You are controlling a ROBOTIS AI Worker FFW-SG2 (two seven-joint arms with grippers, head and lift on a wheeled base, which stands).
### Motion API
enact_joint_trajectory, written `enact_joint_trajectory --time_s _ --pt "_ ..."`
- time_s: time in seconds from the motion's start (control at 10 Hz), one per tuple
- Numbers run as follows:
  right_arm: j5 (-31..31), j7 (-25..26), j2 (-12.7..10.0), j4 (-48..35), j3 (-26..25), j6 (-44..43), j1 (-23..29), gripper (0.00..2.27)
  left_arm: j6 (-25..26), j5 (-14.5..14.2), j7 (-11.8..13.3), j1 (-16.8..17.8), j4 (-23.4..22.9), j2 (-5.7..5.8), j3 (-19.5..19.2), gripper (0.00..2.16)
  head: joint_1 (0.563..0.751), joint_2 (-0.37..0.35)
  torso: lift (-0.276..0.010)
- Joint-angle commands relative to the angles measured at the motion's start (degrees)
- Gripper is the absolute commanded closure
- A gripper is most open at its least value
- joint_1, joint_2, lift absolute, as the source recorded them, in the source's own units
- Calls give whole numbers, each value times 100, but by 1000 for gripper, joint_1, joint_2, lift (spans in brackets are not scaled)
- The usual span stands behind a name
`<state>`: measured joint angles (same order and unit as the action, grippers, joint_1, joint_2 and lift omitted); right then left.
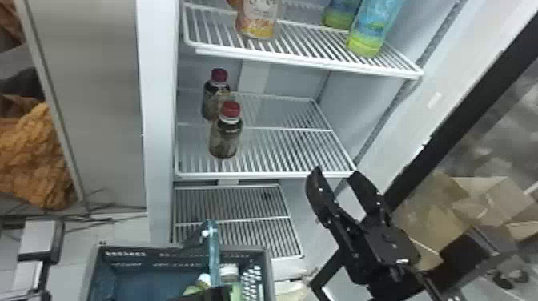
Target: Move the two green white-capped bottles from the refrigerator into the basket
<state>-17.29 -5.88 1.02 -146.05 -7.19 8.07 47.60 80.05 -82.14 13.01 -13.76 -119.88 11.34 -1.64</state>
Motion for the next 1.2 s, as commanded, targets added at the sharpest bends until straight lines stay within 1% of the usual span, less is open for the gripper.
enact_joint_trajectory --time_s 0.0,1.1 --pt "3 -1 -14 29 0 -34 7 409 -4 10 -9 -2 0 9 4 1134 695 -350 -263" --pt "-8 -1 -14 57 0 -104 7 410 -32 10 -9 -16 0 18 16 1134 695 -350 -263"
